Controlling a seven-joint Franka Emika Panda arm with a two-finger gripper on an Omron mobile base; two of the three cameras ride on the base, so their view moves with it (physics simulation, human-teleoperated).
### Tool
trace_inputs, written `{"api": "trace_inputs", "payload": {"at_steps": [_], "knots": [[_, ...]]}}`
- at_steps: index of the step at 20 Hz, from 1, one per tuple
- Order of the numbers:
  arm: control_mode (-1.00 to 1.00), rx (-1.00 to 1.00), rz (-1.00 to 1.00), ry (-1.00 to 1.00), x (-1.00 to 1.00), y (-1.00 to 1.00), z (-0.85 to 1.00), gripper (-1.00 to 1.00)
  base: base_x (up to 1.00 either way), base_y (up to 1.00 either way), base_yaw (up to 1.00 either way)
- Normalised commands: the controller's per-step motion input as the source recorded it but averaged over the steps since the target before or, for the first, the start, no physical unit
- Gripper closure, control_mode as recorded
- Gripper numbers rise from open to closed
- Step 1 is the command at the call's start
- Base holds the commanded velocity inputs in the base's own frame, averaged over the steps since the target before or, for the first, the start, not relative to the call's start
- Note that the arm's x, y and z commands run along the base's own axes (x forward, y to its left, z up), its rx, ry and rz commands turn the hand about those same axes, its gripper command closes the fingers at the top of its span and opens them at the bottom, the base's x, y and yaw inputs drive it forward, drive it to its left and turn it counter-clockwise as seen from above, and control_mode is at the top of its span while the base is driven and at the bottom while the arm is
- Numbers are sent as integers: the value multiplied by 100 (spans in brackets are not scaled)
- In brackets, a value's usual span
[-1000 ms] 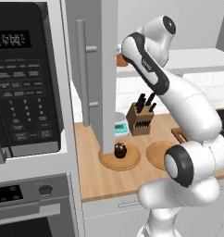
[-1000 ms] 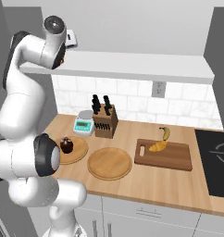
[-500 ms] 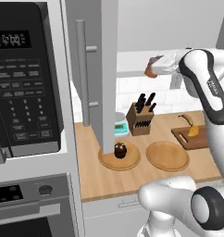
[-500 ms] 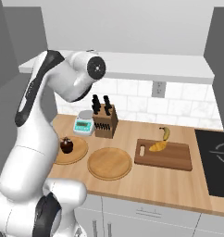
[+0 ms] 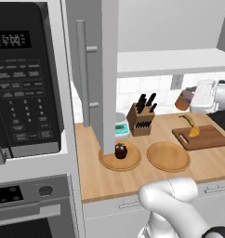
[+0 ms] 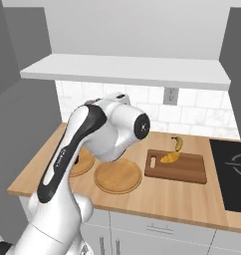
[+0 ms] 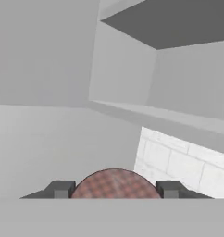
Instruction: From the different types of pastries on the counter, select a croissant and place it on the cutting board. Then retrieve a jar of jam from the cabinet and place it alongside the croissant on the cutting board.
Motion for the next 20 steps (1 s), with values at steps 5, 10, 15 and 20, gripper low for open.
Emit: {"api": "trace_inputs", "payload": {"at_steps": [5,10,15,20], "knots": [[-100,-36,6,23,-25,-59,-100,100,0,0,0],[-100,-43,3,24,1,-71,-100,100,0,0,0],[-100,-14,9,3,14,-98,-83,100,0,0,0],[-100,12,23,-6,47,-78,-28,100,0,0,0]]}}
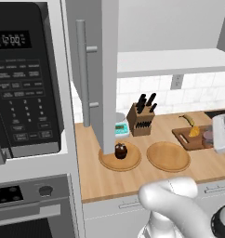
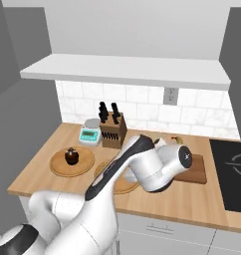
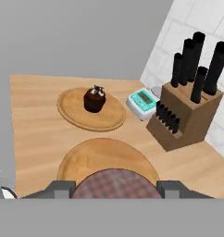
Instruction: From the different types of pastries on the counter, select a croissant and place it on the cutting board. Then retrieve a jar of jam from the cabinet and place it alongside the croissant on the cutting board.
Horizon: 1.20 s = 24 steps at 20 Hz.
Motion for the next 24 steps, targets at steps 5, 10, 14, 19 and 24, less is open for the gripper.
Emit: {"api": "trace_inputs", "payload": {"at_steps": [5,10,14,19,24], "knots": [[-100,23,5,5,87,-98,-21,100,0,0,0],[-100,3,-6,29,99,-98,-27,100,0,0,0],[-100,0,-2,26,94,-99,-42,100,0,0,0],[-100,6,0,5,24,-46,-21,100,0,0,0],[-100,2,0,-2,26,-53,-40,100,0,0,0]]}}
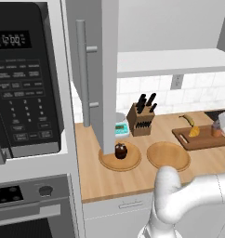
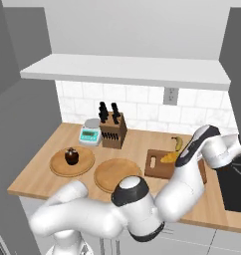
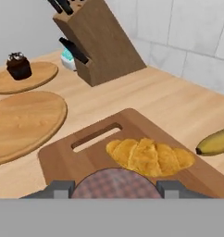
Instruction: From the different types of pastries on the counter, select a croissant and place it on the cutting board. Then retrieve a jar of jam from the cabinet and place it alongside the croissant on the cutting board.
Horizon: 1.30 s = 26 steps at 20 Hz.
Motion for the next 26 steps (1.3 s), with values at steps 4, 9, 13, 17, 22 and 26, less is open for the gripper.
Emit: {"api": "trace_inputs", "payload": {"at_steps": [4,9,13,17,22,26], "knots": [[-100,-4,0,7,54,-40,-57,100,0,0,0],[-100,8,0,0,71,0,-14,100,0,0,0],[-100,10,0,0,65,-1,-8,100,0,0,0],[-100,8,3,0,41,-2,-35,100,0,0,0],[-100,5,4,0,27,-11,-52,100,0,0,0],[-100,3,4,0,17,-6,-60,100,0,0,0]]}}
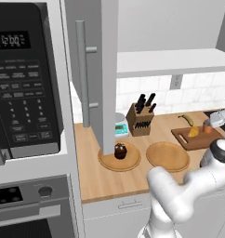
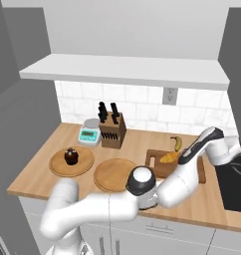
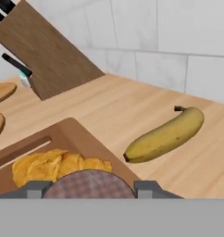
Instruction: From the different types of pastries on the counter, select a croissant and place it on the cutting board. Then retrieve a jar of jam from the cabinet and place it alongside the croissant on the cutting board.
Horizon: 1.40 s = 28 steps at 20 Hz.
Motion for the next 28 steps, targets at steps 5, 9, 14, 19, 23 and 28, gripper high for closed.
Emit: {"api": "trace_inputs", "payload": {"at_steps": [5,9,14,19,23,28], "knots": [[-100,0,3,0,11,0,-38,-100,0,0,0],[-100,0,2,0,0,0,-9,-100,0,0,0],[-100,0,3,-4,-1,-4,0,-100,0,0,0],[-100,2,3,-11,-13,-18,24,-100,0,0,0],[-100,9,2,-12,-33,-50,51,-100,0,0,0],[-100,13,5,-14,-66,-77,25,-100,0,0,0]]}}
